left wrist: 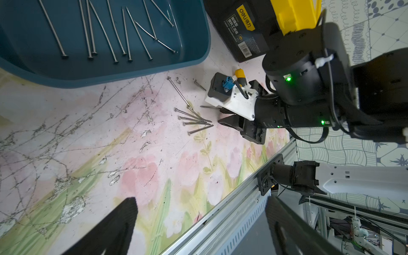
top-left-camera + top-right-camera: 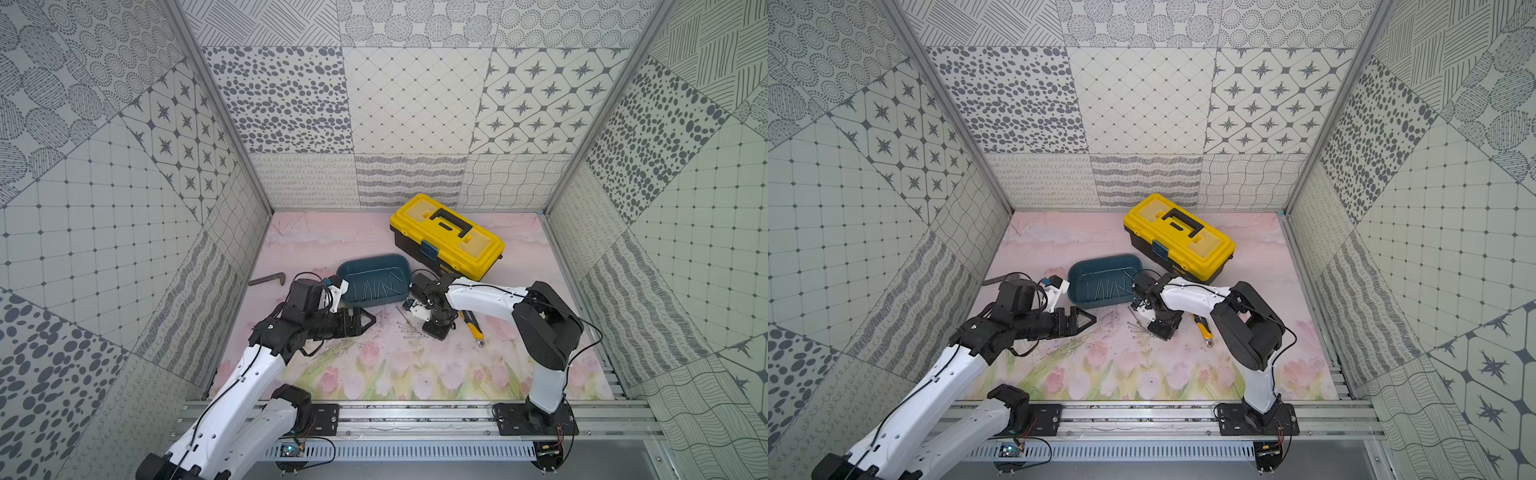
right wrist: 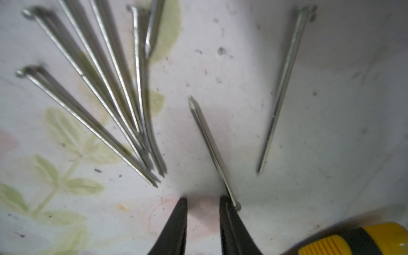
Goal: Put the nails on the desktop into the storage box
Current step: Pick up the nail from the center of the board.
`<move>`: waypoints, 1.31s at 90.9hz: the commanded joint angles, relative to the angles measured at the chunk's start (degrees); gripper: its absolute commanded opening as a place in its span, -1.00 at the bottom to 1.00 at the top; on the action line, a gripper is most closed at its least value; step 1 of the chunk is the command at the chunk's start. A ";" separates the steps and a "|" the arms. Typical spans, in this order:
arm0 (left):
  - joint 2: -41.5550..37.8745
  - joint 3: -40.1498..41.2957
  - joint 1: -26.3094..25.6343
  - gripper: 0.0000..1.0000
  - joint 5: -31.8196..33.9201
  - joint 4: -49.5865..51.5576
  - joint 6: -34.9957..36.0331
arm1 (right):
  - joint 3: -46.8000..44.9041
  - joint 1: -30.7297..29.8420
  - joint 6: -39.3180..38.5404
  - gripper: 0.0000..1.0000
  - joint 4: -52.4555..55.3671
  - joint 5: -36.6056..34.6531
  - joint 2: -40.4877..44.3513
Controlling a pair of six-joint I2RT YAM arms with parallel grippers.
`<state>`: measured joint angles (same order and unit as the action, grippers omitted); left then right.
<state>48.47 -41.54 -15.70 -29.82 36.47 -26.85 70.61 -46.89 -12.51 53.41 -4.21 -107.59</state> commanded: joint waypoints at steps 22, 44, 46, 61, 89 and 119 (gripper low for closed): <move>-0.22 0.14 0.34 0.92 -1.78 -2.17 1.00 | 4.22 0.04 -1.36 -0.36 1.12 -2.87 -0.40; -0.42 0.76 0.36 0.92 -1.21 -2.35 1.19 | 5.00 1.34 -2.69 -0.34 1.19 -1.39 -1.96; -0.33 0.69 0.33 0.92 -1.20 -2.41 1.19 | 4.87 1.54 -2.80 -0.34 1.24 -1.02 -2.00; 0.71 0.54 0.34 0.92 -1.21 -3.01 1.17 | 3.55 1.81 -2.57 -0.34 0.12 0.91 -2.60; 2.28 -0.63 0.33 0.91 -1.21 -3.44 1.56 | 2.84 2.15 -2.25 -0.34 -1.96 1.96 -4.88; 2.65 -1.55 0.33 0.91 -1.03 -2.97 1.89 | 0.59 1.72 -1.50 -0.60 -2.87 0.79 -4.54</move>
<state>51.07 -42.28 -15.70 -30.24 35.79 -26.57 73.87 -44.73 -14.57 53.21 -2.79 -110.41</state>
